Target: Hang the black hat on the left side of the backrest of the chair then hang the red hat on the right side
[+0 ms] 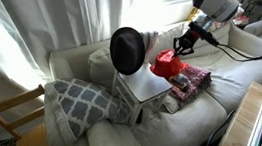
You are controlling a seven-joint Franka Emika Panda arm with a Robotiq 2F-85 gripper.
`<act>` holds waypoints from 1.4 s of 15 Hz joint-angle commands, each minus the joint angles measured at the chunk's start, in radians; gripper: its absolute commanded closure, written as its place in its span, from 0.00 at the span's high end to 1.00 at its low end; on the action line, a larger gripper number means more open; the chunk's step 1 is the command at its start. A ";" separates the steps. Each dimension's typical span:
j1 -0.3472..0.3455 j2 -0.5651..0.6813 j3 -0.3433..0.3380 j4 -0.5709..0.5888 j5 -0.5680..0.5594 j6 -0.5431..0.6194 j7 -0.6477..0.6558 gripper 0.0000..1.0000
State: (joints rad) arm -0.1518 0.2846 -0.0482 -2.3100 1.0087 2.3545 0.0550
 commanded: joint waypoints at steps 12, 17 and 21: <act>-0.073 -0.151 -0.110 0.058 0.061 -0.226 -0.035 0.01; -0.100 -0.159 -0.153 0.116 0.301 -0.308 -0.029 0.01; -0.097 -0.094 -0.154 0.149 0.520 -0.300 -0.029 0.01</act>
State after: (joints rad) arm -0.2481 0.1288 -0.1976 -2.1892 1.3865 2.0722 0.0439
